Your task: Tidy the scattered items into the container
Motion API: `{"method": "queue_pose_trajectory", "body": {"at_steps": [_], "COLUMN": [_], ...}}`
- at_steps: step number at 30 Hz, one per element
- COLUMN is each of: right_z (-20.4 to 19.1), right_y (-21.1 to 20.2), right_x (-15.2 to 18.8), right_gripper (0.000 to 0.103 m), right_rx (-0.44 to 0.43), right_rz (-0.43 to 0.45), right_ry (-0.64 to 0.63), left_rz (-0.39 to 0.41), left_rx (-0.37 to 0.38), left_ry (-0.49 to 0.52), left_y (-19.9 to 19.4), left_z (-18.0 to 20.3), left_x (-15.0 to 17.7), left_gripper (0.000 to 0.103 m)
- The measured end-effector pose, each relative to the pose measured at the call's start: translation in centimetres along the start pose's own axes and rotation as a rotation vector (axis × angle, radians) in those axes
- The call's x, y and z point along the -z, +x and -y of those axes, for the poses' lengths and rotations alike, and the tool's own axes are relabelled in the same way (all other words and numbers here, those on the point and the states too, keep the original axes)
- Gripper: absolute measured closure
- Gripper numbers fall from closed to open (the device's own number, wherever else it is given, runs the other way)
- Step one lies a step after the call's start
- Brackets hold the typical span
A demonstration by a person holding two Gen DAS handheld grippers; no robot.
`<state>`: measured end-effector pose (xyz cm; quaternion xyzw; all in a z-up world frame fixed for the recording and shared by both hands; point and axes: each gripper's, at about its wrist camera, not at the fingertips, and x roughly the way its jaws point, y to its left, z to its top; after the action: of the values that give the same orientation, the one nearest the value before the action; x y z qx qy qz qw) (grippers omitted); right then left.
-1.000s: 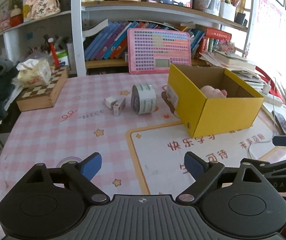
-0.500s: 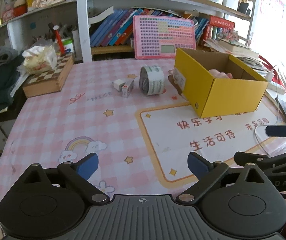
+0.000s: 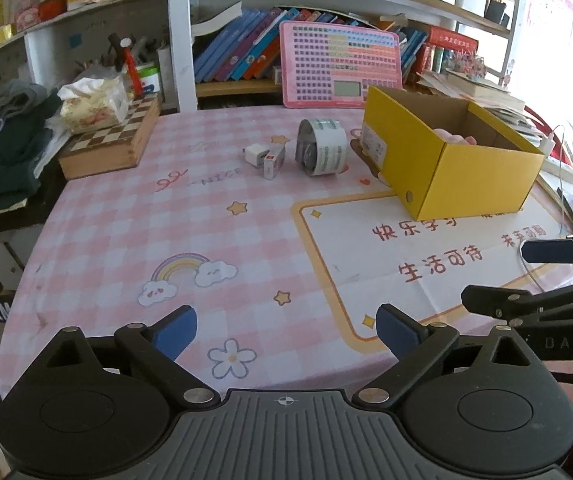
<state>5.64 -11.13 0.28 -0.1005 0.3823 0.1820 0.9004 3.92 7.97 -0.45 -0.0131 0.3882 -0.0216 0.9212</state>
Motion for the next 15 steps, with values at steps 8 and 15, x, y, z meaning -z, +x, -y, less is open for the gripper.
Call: {"method": "queue_pose_trajectory", "body": {"at_steps": [8,15], "right_z": [-1.2,-1.7], "right_y": [0.4,1.6], "right_x": [-0.6,-1.4], "right_gripper": [0.023,0.023], "right_rx": [-0.015,-0.038], "right_rz": [0.001,-0.017], "right_ry": [-0.033,-0.049], "left_rz": [-0.004,-0.026], "left_rx": [-0.004,-0.013], "left_ry": [-0.009,-0.004], "left_y": [0.1,0.8], "left_z": [-0.6,-1.1], "left_x": [0.2,-0.1], "left_gripper": [0.005,0.005]}}
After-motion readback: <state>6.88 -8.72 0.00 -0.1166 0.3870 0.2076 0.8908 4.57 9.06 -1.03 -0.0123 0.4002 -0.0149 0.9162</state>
